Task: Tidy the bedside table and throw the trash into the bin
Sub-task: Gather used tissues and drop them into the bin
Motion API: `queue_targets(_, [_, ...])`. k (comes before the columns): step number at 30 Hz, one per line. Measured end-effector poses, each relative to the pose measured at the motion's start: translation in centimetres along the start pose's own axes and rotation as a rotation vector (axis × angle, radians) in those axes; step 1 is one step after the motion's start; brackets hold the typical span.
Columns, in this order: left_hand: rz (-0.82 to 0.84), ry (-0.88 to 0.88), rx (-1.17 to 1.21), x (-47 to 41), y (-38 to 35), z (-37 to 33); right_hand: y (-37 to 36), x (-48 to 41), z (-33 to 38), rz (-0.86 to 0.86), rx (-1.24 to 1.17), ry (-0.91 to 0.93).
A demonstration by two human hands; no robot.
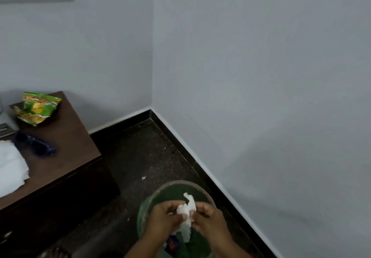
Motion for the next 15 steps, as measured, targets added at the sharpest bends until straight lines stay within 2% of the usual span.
queue_targets(3, [0.032, 0.115, -0.055, -0.6, -0.2, 2.5, 1.4, -1.7, -3.2, -0.059, 0.125, -0.091])
queue_targets(7, [0.027, 0.16, -0.056, -0.3, 0.7, 4.0, 2.6, -2.5, -5.3, -0.086, 0.191, -0.143])
queue_targets(9, [0.016, 0.154, -0.074, 1.1, 1.1, 2.5, 2.9, -2.6, -5.5, -0.104, 0.248, -0.131])
queue_targets(15, [0.011, 0.099, -0.106, 1.2, 3.3, 0.0, 1.5, -3.5, -5.4, -0.091, 0.206, -0.138])
Point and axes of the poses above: each hand's wrist, its own x-axis away from the middle knuckle, its own y-axis out of the back of the hand, z = x × y, the point moved 8 cm from there along -x, towards the middle knuckle, and after that the axes turned 1 degree about -z, right-handed, at the moved point
